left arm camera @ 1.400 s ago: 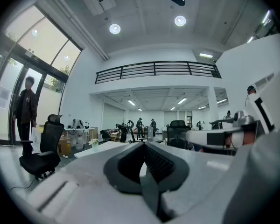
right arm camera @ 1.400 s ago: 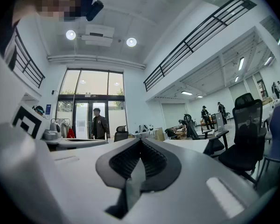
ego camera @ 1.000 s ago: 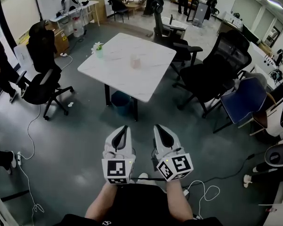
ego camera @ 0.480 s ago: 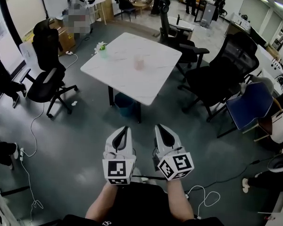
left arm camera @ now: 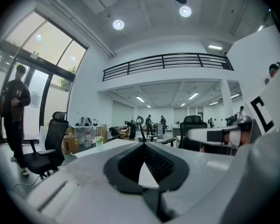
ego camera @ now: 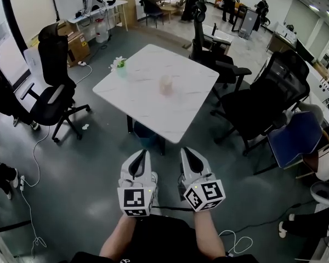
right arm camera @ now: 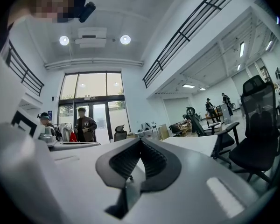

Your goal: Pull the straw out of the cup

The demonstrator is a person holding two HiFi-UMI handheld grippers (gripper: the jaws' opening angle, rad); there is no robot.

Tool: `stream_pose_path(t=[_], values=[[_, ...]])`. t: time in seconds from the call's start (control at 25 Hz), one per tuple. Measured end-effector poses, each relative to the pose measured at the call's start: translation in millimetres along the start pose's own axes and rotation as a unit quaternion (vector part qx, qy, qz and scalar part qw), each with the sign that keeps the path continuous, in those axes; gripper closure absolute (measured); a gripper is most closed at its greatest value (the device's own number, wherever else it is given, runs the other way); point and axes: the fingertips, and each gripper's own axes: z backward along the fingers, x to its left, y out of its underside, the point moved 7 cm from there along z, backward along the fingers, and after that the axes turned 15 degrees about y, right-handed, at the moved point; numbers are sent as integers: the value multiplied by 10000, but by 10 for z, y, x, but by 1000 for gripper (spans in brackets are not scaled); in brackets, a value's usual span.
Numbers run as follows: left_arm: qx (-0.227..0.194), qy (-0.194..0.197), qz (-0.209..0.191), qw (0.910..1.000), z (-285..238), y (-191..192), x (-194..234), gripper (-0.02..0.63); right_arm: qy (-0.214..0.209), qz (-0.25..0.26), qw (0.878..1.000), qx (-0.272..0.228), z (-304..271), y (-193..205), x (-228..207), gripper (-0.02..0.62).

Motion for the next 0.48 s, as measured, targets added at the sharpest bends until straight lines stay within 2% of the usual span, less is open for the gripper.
stream_pose_path(t=[0.16, 0.36, 0.48], values=[[40, 83, 122, 9999, -515, 127, 349, 606, 68, 25, 9999, 74, -563, 73, -149, 594], [420, 288, 211, 9985, -1237, 266, 906, 606, 309, -187, 9987, 354, -1394, 218, -369, 594], [565, 333, 274, 9975, -1700, 189, 1322, 605, 369, -207, 9981, 446, -1985, 144, -403, 593]])
